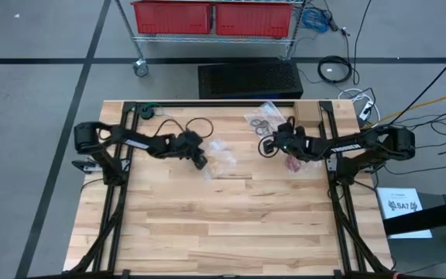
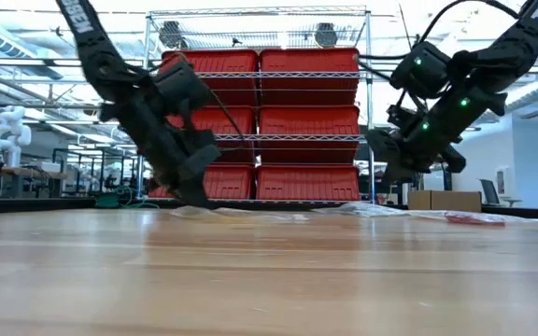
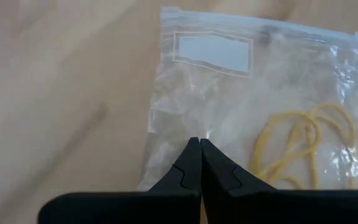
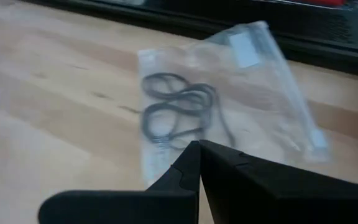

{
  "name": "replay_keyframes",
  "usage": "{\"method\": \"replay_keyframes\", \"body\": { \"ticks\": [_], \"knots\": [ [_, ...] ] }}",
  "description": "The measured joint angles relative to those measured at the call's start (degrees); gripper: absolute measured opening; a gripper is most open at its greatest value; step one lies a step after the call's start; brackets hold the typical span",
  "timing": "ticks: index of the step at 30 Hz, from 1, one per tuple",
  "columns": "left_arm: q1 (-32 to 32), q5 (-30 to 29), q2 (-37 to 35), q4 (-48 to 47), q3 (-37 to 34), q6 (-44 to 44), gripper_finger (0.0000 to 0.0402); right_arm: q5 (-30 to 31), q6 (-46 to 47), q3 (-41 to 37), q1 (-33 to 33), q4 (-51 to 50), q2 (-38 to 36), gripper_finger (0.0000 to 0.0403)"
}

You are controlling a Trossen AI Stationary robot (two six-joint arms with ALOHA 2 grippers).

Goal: Sort rubber bands
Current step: Adjust the zip bags on the table by aligning them

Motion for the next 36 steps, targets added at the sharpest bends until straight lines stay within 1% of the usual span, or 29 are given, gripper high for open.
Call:
{"method": "replay_keyframes", "body": {
  "ticks": [2, 5, 7, 10, 13, 14, 18, 21, 23, 25, 27, 33, 36],
  "knots": [
    [-2.3, -0.67, -3.73, -1.13, -2.92, -4.06, 0.0, 0.63, 0.81, 0.0, -0.5, -0.98, 0.0, 0.0],
    [-5.95, -3.3, -9.19, -1.97, -6.51, -8.63, 0.0, 0.71, 0.34, 0.0, -0.78, -0.95, 0.0, 0.0],
    [-7.53, -5.79, -11.83, -0.77, -7.3, -8.77, 0.0, 0.64, -0.98, 0.0, -0.64, -0.23, 0.02, 0.0],
    [-7.44, -6.29, -12.55, 6.39, -7.2, -5.77, 0.0, 0.56, -2.99, 0.0, 0.1, 1.83, 0.02, 0.0],
    [-5.17, -3.84, -10.73, 13.68, -6.18, -1.66, 0.0, 0.42, -4.32, 0.0, 1.08, 3.5, 0.02, 0.0],
    [-4.3, -2.47, -9.87, 14.38, -5.39, -0.32, 0.0, 0.35, -4.68, 0.0, 1.48, 4.16, 0.02, 0.0],
    [-1.39, 2.49, -4.72, 14.07, -2.58, 5.4, 0.0, 0.17, -5.02, 0.0, 2.92, 4.62, 0.02, 0.0],
    [-0.68, 6.21, -1.16, 14.35, -0.97, 12.96, 0.0, 0.03, -5.02, 0.0, 3.83, 4.6, 0.02, 0.0],
    [-0.85, 6.92, 0.6, 13.83, -0.35, 16.85, 0.0, -0.01, -5.02, 0.0, 4.27, 4.66, 0.02, 0.0],
    [-0.88, 6.93, 1.72, 11.95, -0.08, 18.92, 0.0, -0.21, -5.0, 0.0, 4.39, 4.76, 0.02, 0.0],
    [-0.88, 5.69, 2.0, 9.23, -0.05, 19.96, 0.0, -1.17, -4.46, -0.02, 4.39, 5.33, 0.02, 0.0],
    [-0.9, -2.99, 1.55, 1.71, 0.3, 19.54, 0.0, -1.12, -2.28, -0.02, 5.4, 5.27, 0.02, 0.0],
    [-0.9, -5.95, 0.85, -1.12, 0.3, 17.95, 0.0, -1.17, -2.22, -0.02, 5.47, 5.14, 0.02, 0.0]
  ]
}}
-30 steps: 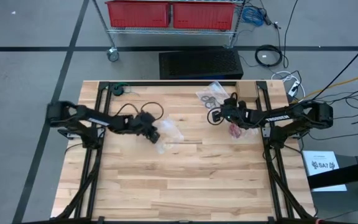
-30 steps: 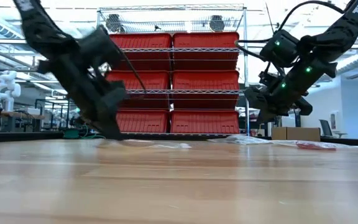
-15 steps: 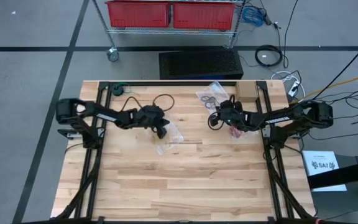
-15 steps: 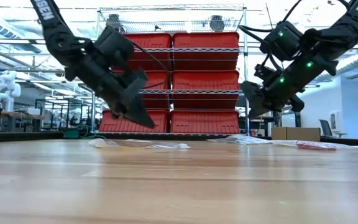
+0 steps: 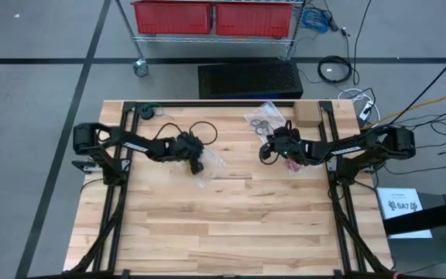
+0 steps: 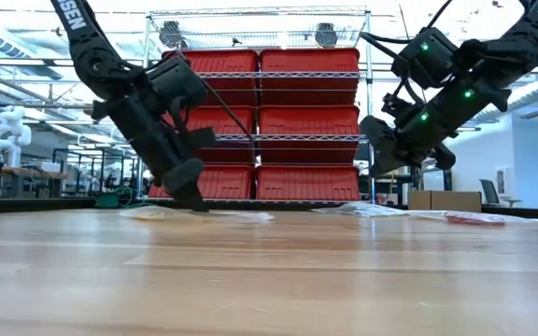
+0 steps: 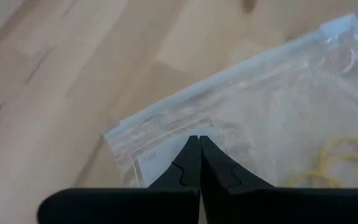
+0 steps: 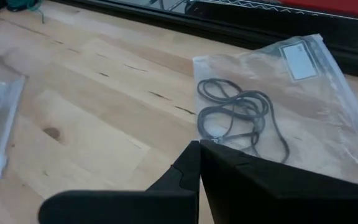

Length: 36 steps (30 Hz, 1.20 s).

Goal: Sort rubber bands
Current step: Adjust the zip bags on the table by aligning them

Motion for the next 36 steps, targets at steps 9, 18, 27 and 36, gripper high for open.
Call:
{"method": "replay_keyframes", "body": {
  "ticks": [9, 18, 27, 36],
  "knots": [
    [0.06, -11.09, -9.05, -16.8, -0.51, -1.11, 0.0, -0.8, -2.87, 0.0, -0.02, -1.07, 0.0, 0.0],
    [0.02, 0.99, -14.12, -7.99, -0.46, -1.14, 0.0, -7.44, -5.81, 0.0, 1.07, 0.74, 0.0, 0.0],
    [0.02, 5.68, -9.04, -1.25, -0.42, 0.49, 0.0, -11.36, -3.65, 0.0, -0.26, 2.16, 0.0, 0.0001],
    [0.81, 7.47, -0.86, 4.79, 0.24, 3.24, 0.0, -8.76, -3.3, 0.0, -6.95, 1.63, 0.0, 0.0001]
  ]
}}
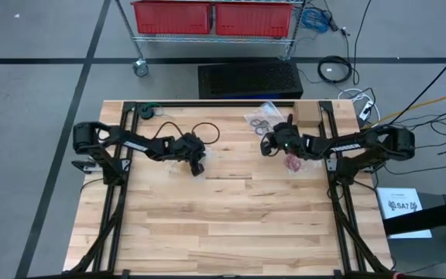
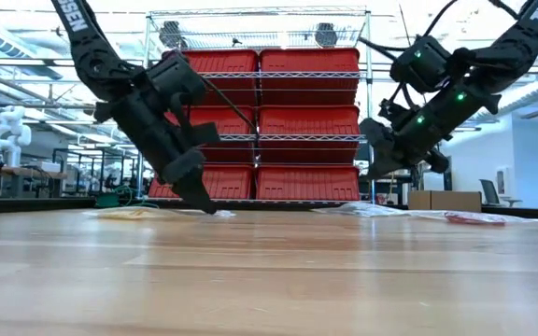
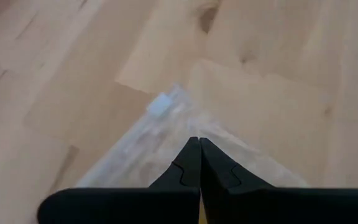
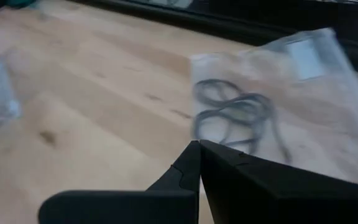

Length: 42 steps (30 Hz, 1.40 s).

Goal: Sort rubber bands
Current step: Adjust the zip bags on the table by aligning them

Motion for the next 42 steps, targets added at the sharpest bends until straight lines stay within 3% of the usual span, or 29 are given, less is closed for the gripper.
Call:
{"method": "replay_keyframes", "body": {
  "ticks": [7, 17, 24, 30, 34, 42],
  "knots": [
    [3.13, 0.3, -0.47, 0.35, 0.74, 1.98, 0.0, -2.88, -0.79, 0.03, -5.44, -1.18, 0.0, 0.0002],
    [4.7, 8.59, -0.47, -2.55, 0.27, 6.62, 0.0, -4.3, -5.38, 7.79, -10.65, -10.8, 1.74, 0.0002],
    [6.32, 8.45, -0.56, -2.68, -0.46, 6.97, 0.0, -3.78, -9.51, 20.85, -13.49, -26.74, 13.58, 0.0002],
    [7.55, -0.07, -0.54, -2.8, -0.5, 2.77, 0.0, -5.43, -12.34, 30.17, -16.51, -28.71, 25.25, 0.0002],
    [7.71, -0.68, -0.81, -2.62, -0.58, 1.54, 0.0, -7.04, -14.69, 36.52, -16.96, -31.11, 31.94, 0.0002],
    [7.71, -0.7, -3.99, -3.23, -0.72, 2.72, 0.0, -11.77, -22.38, 42.04, -13.22, -34.88, 35.11, 0.0001]
  ]
}}
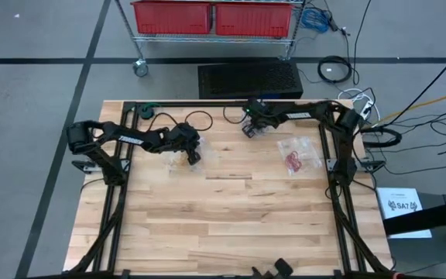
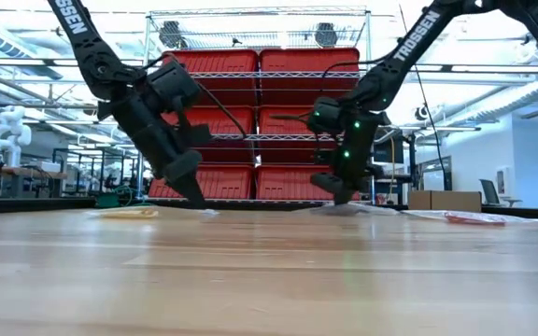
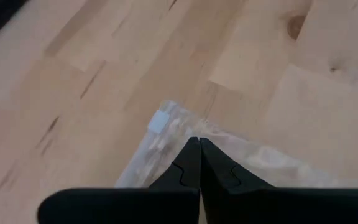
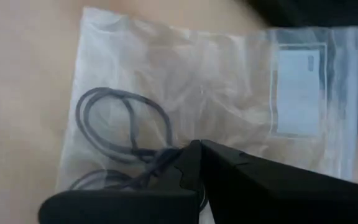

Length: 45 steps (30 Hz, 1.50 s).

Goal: Sort rubber bands
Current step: Adjust the zip bags on the table by aligning them

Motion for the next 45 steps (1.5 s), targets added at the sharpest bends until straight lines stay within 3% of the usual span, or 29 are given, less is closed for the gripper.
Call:
{"method": "replay_keyframes", "body": {
  "ticks": [9, 18, 23, 28, 36, 45],
  "knots": [
    [-0.63, 0.04, -5.27, -0.29, 0.02, -1.38, 0.0, -15.72, -3.92, -0.16, 8.26, -2.03, -1.55, 0.0],
    [-3.77, 0.49, -7.6, -1.05, 0.09, -3.53, 0.0, -20.2, -4.56, -0.15, 18.53, -3.49, -1.82, 0.0],
    [-6.08, 0.57, -7.6, -1.18, 0.09, -5.74, 0.0, -19.88, -4.28, -0.4, 21.62, -4.73, -4.42, 0.0],
    [-8.46, 0.22, -7.6, -1.93, 0.09, -7.44, 0.0, -13.72, -4.34, -0.31, 23.42, -3.2, -6.5, 0.0],
    [-12.2, -4.4, -7.64, -7.67, -1.16, -12.14, 0.0, -13.95, -6.7, -1.99, 21.79, 3.14, -2.71, 0.0],
    [-16.88, -4.68, -7.64, -5.36, -5.53, -22.1, 0.0, -15.52, -9.24, -1.93, 21.44, 8.93, -1.05, 0.0]
  ]
}}
